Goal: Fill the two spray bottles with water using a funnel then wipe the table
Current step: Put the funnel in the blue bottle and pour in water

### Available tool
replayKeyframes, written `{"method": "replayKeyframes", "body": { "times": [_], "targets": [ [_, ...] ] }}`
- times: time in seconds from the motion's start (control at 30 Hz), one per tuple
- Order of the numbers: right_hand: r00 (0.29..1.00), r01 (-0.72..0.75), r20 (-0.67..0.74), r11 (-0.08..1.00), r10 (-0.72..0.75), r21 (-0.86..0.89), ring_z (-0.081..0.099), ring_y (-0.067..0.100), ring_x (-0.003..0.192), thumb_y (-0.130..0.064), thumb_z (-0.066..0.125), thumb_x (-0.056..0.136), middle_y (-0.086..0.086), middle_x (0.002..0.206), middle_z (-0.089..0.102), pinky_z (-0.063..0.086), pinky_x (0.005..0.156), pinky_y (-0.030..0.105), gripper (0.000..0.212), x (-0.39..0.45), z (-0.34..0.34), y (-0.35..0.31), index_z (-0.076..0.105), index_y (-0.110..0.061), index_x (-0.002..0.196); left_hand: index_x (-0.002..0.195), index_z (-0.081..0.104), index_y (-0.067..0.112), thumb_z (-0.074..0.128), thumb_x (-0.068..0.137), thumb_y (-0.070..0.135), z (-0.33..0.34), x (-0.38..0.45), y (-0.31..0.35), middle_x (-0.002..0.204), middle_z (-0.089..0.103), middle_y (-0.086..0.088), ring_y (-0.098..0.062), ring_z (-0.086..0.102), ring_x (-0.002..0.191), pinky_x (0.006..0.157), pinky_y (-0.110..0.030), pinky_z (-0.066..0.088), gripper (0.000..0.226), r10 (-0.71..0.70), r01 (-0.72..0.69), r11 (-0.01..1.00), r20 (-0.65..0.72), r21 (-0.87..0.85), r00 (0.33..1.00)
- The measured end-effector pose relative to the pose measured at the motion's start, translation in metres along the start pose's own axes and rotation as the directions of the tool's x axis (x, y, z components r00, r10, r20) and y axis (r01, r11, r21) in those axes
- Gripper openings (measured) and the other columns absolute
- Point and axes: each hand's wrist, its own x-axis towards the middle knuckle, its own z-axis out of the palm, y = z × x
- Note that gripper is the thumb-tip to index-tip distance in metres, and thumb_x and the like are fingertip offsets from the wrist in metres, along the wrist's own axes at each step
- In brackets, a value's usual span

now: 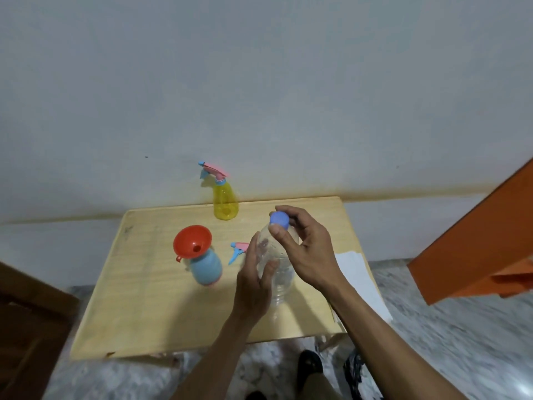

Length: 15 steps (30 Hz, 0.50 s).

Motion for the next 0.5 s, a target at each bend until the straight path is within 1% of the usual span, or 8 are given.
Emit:
{"method": "replayKeyframes", "body": {
  "times": [0.1,0.13,0.2,0.27,0.33,0.37,0.43,0.5],
  "targets": [
    [1.0,-0.016,-0.024,1.0,0.016,0.009,0.069,0.008,0.104,-0.03,0.086,0.08,-0.011,0.106,0.074,0.053,0.094,0.025,0.036,0.003,-0.001,-0.002,0.066,-0.025,0.109,0.155,0.027,0.027,0.047,0.092,0.053,-0.002,-0.003,-0.003,0.144,0.037,0.033,0.016,0.037,0.136,0.106,-0.004,0.03,0.07,0.002,-0.002,1.0,-0.009,-0.006,1.0],
    [0.999,-0.02,-0.026,1.0,0.02,0.002,0.07,0.008,0.102,-0.029,0.087,0.079,-0.012,0.104,0.074,0.053,0.093,0.025,0.033,0.004,-0.001,-0.002,0.066,-0.024,0.105,0.154,0.026,0.029,0.047,0.092,0.054,-0.002,-0.003,-0.004,0.144,0.038,0.033,0.015,0.037,0.136,0.106,-0.005,0.03,0.07,0.005,-0.005,1.0,-0.009,-0.005,1.0],
    [1.0,-0.012,-0.007,1.0,0.012,-0.025,0.07,0.009,0.1,-0.028,0.084,0.083,-0.011,0.102,0.074,0.054,0.093,0.03,0.028,0.005,-0.001,-0.003,0.067,-0.022,0.104,0.151,0.027,0.034,0.048,0.091,0.054,-0.002,-0.005,-0.005,0.143,0.04,0.032,0.013,0.039,0.136,0.106,-0.007,0.032,0.067,0.009,-0.009,1.0,-0.007,-0.005,1.0],
    [0.999,0.025,0.032,0.997,-0.023,-0.071,0.069,0.012,0.103,-0.028,0.078,0.089,-0.009,0.105,0.074,0.055,0.095,0.036,0.024,0.006,-0.005,-0.002,0.068,-0.02,0.109,0.151,0.028,0.037,0.049,0.093,0.054,-0.001,-0.004,-0.007,0.147,0.046,0.023,0.008,0.042,0.137,0.109,-0.013,0.035,0.065,-0.006,0.006,1.0,-0.002,-0.011,1.0],
    [0.996,0.052,0.07,0.996,-0.047,-0.079,0.068,0.015,0.108,-0.027,0.073,0.094,-0.007,0.111,0.073,0.055,0.097,0.04,0.022,0.006,-0.01,-0.002,0.067,-0.019,0.114,0.155,0.029,0.031,0.049,0.095,0.054,0.0,-0.004,-0.01,0.151,0.048,0.01,0.001,0.043,0.14,0.112,-0.023,0.037,0.067,-0.01,0.01,1.0,-0.003,-0.01,1.0],
    [0.995,0.061,0.085,0.996,-0.055,-0.07,0.068,0.015,0.109,-0.027,0.072,0.095,-0.007,0.113,0.072,0.055,0.096,0.039,0.023,0.006,-0.011,-0.002,0.067,-0.019,0.116,0.156,0.028,0.029,0.049,0.095,0.054,0.0,-0.004,-0.011,0.153,0.047,0.008,-0.001,0.042,0.141,0.113,-0.025,0.037,0.069,-0.005,0.005,1.0,-0.004,-0.006,1.0],
    [0.996,0.044,0.077,0.998,-0.041,-0.038,0.068,0.012,0.11,-0.028,0.077,0.09,-0.007,0.112,0.073,0.053,0.095,0.032,0.031,0.004,-0.011,-0.002,0.065,-0.021,0.118,0.156,0.028,0.028,0.048,0.095,0.054,0.0,-0.005,-0.011,0.152,0.045,0.013,0.0,0.041,0.141,0.112,-0.021,0.036,0.069,0.0,0.0,1.0,0.003,-0.006,1.0],
    [1.0,-0.015,0.016,1.0,0.014,0.014,0.069,0.008,0.103,-0.03,0.088,0.078,-0.009,0.103,0.074,0.051,0.094,0.025,0.04,0.003,-0.007,-0.003,0.064,-0.022,0.11,0.154,0.027,0.029,0.049,0.094,0.053,0.0,-0.005,-0.01,0.148,0.043,0.024,0.004,0.041,0.14,0.11,-0.014,0.035,0.068,0.007,-0.007,1.0,0.002,-0.012,1.0]
  ]
}}
